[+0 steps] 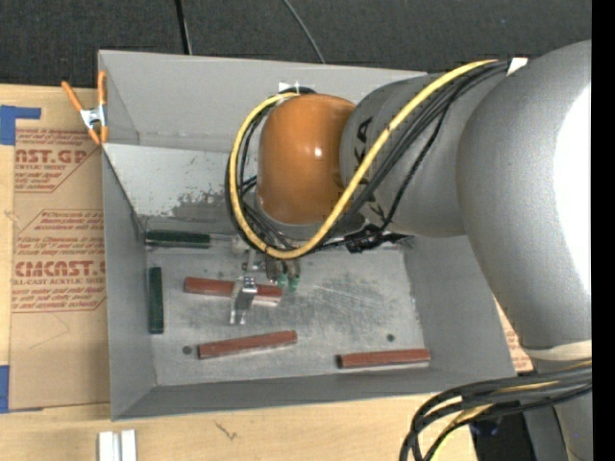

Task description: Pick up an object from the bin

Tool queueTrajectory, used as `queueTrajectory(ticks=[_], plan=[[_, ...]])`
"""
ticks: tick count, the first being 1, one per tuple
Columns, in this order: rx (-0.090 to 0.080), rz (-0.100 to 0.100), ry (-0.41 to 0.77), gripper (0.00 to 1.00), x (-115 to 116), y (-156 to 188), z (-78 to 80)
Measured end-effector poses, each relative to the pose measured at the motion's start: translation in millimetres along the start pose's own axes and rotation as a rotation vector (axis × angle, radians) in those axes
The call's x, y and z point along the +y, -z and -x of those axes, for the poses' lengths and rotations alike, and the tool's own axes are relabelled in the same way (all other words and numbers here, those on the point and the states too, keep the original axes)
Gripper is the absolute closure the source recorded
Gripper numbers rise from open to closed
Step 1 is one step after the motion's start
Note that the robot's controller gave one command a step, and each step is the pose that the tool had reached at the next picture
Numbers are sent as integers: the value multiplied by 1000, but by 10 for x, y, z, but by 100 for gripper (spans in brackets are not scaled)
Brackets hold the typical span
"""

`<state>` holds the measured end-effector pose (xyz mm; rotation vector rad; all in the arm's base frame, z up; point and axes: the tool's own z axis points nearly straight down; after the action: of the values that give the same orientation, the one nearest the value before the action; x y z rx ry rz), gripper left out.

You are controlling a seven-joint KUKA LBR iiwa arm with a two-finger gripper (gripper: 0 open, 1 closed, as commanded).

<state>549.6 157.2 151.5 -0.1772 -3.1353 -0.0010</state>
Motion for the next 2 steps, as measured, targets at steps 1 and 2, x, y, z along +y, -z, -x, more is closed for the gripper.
queueTrajectory(ticks=[1, 2], plan=[[-1, 1, 0, 0, 2, 5, 4], [-16, 7, -72, 100, -30, -753, 26]])
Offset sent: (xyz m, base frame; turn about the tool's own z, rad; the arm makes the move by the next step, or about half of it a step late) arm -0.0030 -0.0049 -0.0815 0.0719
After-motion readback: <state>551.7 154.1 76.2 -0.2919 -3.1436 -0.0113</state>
